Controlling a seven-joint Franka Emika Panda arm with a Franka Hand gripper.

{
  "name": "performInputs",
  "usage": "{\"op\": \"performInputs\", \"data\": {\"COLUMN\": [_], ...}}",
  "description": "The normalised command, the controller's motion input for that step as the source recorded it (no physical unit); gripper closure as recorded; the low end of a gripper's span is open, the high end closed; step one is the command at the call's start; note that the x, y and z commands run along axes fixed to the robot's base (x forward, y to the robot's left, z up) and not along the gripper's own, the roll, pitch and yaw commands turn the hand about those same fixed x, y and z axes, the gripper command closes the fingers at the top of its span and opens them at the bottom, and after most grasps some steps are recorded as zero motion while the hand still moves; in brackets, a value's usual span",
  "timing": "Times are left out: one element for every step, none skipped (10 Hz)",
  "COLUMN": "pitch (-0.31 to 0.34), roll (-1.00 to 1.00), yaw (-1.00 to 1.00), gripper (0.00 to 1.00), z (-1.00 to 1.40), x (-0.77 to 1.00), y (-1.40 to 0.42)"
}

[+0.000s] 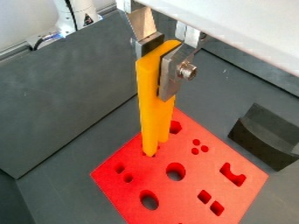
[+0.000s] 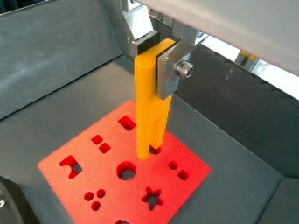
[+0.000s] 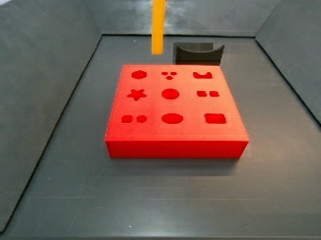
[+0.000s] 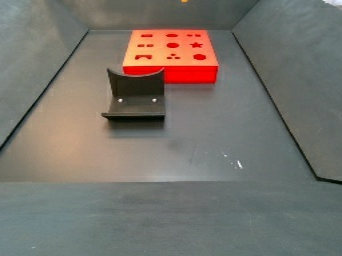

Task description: Insert the square-circle object.

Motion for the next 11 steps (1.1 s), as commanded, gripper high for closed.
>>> {"op": "performInputs", "data": {"pitch": [0.0, -0.03, -0.084, 0.0, -0.049, -0.121, -0.21, -0.241, -0.246, -0.206, -0.164], "roll": [0.0, -0.04, -0.06, -0.01, -0.04, -0.1, -0.01, -0.01, -0.01, 0.0, 0.0], "yaw": [-0.04, -0.25, -0.77, -0.9, -1.0, -0.97, -0.74, -0.77, -0.8, -0.82, -0.85], "gripper": [1.0, 1.0, 1.0, 1.0, 1.0, 1.0, 1.0, 1.0, 1.0, 1.0, 1.0], "z": [0.0, -0.12, -0.35, -0.36, -0.41, -0.35, -0.15, -0.25, -0.31, -0.27, -0.24], "x": [0.0, 0.03, 0.17, 0.15, 0.0, 0.0, 0.0, 0.0, 0.0, -0.01, 0.0], "y": [0.05, 0.0, -0.12, -0.06, 0.0, 0.0, -0.1, -0.13, -0.07, -0.05, -0.03]}}
